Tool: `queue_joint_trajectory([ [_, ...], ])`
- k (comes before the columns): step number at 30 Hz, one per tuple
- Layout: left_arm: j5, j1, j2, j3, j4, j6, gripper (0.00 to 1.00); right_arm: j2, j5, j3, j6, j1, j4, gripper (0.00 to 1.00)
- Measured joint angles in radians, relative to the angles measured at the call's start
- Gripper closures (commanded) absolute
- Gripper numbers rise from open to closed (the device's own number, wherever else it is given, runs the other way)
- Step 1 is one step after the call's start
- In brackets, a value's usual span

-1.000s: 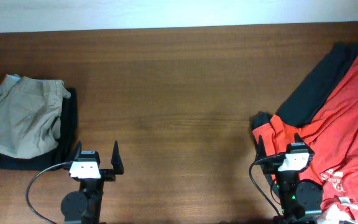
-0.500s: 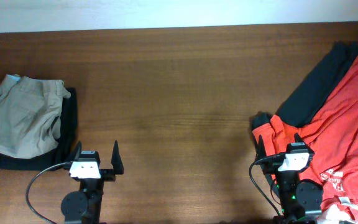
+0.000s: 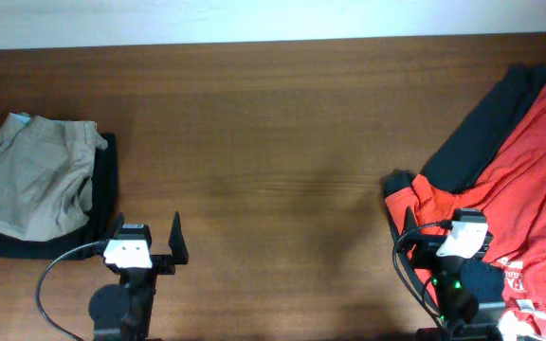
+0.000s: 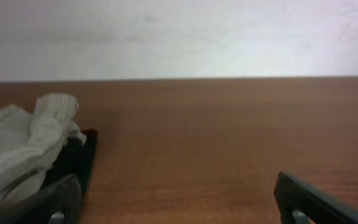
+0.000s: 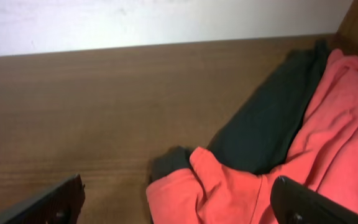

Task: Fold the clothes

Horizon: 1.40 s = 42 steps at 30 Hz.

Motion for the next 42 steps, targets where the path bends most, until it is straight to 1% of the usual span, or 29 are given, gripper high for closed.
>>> queue_joint_trajectory([
  [2, 0.0, 0.0, 0.13, 0.064, -0.005, 0.0, 0.01, 0.199, 0.004, 0.131, 0.009, -0.001, -0.082, 0.01],
  [3, 0.001, 0.0, 0.24, 0.12, -0.007, 0.0, 0.01, 0.333, 0.004, 0.217, 0.01, -0.001, -0.103, 0.01],
  [4, 0.001, 0.0, 0.32, 0.166, -0.014, 0.0, 0.01, 0.405, 0.003, 0.27, 0.011, -0.001, -0.144, 0.01],
  [5, 0.001, 0.0, 0.42, 0.237, -0.041, 0.0, 0.01, 0.541, -0.002, 0.363, 0.013, -0.002, -0.177, 0.01],
  [6, 0.0, 0.0, 0.517, 0.31, -0.067, 0.0, 0.01, 0.625, -0.005, 0.418, 0.013, -0.002, -0.21, 0.01],
  [7, 0.0, 0.0, 0.588, 0.372, -0.14, 0.0, 0.01, 0.705, -0.009, 0.474, 0.012, -0.002, -0.261, 0.01],
  [8, 0.001, 0.0, 0.748, 0.5, -0.207, 0.0, 0.01, 0.879, -0.011, 0.563, 0.013, -0.002, -0.282, 0.01],
  [9, 0.001, 0.0, 0.771, 0.521, -0.254, 0.0, 0.01, 0.934, -0.012, 0.575, 0.012, -0.003, -0.282, 0.09],
  [10, 0.003, -0.001, 0.882, 0.623, -0.321, 0.0, 0.01, 0.984, 0.0, 0.579, 0.041, -0.029, -0.282, 0.16],
  [11, 0.003, -0.001, 0.948, 0.665, -0.315, 0.0, 0.01, 1.03, 0.009, 0.582, 0.064, -0.06, -0.279, 0.22],
  [14, 0.003, -0.001, 0.985, 0.674, -0.322, 0.0, 0.01, 1.209, 0.026, 0.585, 0.139, -0.164, -0.28, 0.25],
  [15, 0.003, -0.001, 0.985, 0.674, -0.322, 0.0, 0.01, 1.272, 0.023, 0.586, 0.151, -0.171, -0.278, 0.28],
  [16, 0.003, -0.001, 0.985, 0.674, -0.322, 0.0, 0.01, 1.297, 0.018, 0.586, 0.157, -0.171, -0.279, 0.3],
  [17, 0.003, -0.001, 0.985, 0.674, -0.322, 0.0, 0.01, 1.323, 0.012, 0.586, 0.161, -0.172, -0.277, 0.38],
  [18, 0.003, -0.001, 0.985, 0.674, -0.322, 0.0, 0.01, 1.35, 0.006, 0.586, 0.163, -0.172, -0.271, 0.54],
  [19, 0.003, -0.001, 0.985, 0.674, -0.322, 0.0, 0.01, 1.397, -0.002, 0.586, 0.168, -0.172, -0.266, 0.73],
  [20, 0.003, -0.001, 0.985, 0.674, -0.322, 0.0, 0.01, 1.427, -0.005, 0.586, 0.164, -0.172, -0.263, 0.9],
  [21, 0.003, -0.001, 0.985, 0.674, -0.322, 0.0, 0.01, 1.432, -0.004, 0.586, 0.167, -0.172, -0.263, 0.96],
  [25, 0.003, -0.001, 0.985, 0.674, -0.322, 0.0, 0.01, 1.431, 0.007, 0.594, 0.169, -0.174, -0.272, 0.96],
  [28, 0.003, -0.001, 0.985, 0.674, -0.322, 0.0, 0.01, 1.404, 0.038, 0.673, 0.168, -0.174, -0.371, 0.96],
  [30, 0.003, -0.001, 0.985, 0.674, -0.322, 0.0, 0.01, 1.361, 0.053, 0.853, 0.167, -0.174, -0.504, 0.96],
  [32, 0.003, -0.001, 0.985, 0.674, -0.321, 0.0, 0.01, 1.329, 0.056, 1.02, 0.166, -0.174, -0.599, 0.93],
  [33, 0.003, -0.001, 0.985, 0.674, -0.321, 0.0, 0.01, 1.315, 0.057, 1.066, 0.165, -0.174, -0.624, 0.93],
  [36, 0.003, -0.001, 0.985, 0.674, -0.32, 0.0, 0.01, 1.308, 0.059, 1.087, 0.165, -0.174, -0.673, 0.93],
  [40, 0.003, -0.001, 0.985, 0.674, -0.32, 0.0, 0.01, 1.308, 0.059, 1.087, 0.164, -0.174, -0.687, 0.92],
  [41, 0.003, -0.001, 0.985, 0.674, -0.32, 0.0, 0.01, 1.308, 0.055, 1.087, 0.161, -0.174, -0.687, 0.83],
  [42, 0.003, -0.001, 0.985, 0.674, -0.32, 0.0, 0.01, 1.308, 0.039, 1.087, 0.138, -0.174, -0.687, 0.83],
])
